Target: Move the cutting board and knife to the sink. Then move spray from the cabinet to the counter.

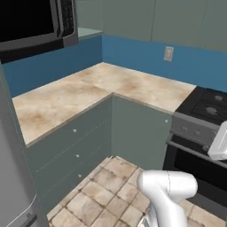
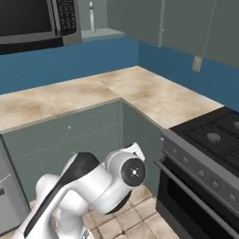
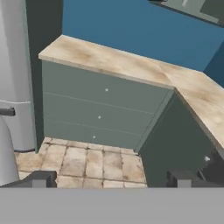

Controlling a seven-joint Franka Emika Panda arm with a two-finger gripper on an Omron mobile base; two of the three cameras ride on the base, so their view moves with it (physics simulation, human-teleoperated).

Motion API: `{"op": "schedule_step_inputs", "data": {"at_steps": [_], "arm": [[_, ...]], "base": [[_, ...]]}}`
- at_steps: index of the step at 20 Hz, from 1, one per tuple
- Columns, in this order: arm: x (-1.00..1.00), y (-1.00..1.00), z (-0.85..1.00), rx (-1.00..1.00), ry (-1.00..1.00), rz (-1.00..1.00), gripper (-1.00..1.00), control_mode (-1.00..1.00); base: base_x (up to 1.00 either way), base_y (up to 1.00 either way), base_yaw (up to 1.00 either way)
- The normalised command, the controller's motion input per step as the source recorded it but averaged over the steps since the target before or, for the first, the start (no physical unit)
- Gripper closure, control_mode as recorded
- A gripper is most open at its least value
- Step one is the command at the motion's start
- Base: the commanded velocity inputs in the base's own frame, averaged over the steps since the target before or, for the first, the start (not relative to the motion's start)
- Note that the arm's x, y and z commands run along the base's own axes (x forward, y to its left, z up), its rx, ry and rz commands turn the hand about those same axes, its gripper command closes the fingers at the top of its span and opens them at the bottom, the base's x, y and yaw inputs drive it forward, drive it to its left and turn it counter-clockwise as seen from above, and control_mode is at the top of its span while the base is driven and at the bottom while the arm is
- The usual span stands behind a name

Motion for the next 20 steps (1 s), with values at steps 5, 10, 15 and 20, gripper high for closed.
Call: {"op": "schedule_step_inputs", "data": {"at_steps": [5, 10, 15, 20], "arm": [[0.0, 0.0, 0.0, 0.0, 0.0, 0.0, -1.0, 1.0], [0.0, 0.0, 0.0, 0.0, 0.0, 0.0, -1.0, 1.0], [0.0, 0.0, 0.0, 0.0, 0.0, 0.0, -1.0, 1.0], [0.0, 0.0, 0.0, 0.0, 0.0, 0.0, -1.0, 1.0]], "base": [[0.46, 0.0, 0.16], [0.62, -0.01, 0.05], [0.82, 0.0, 0.01], [0.98, 0.0, 0.03]]}}
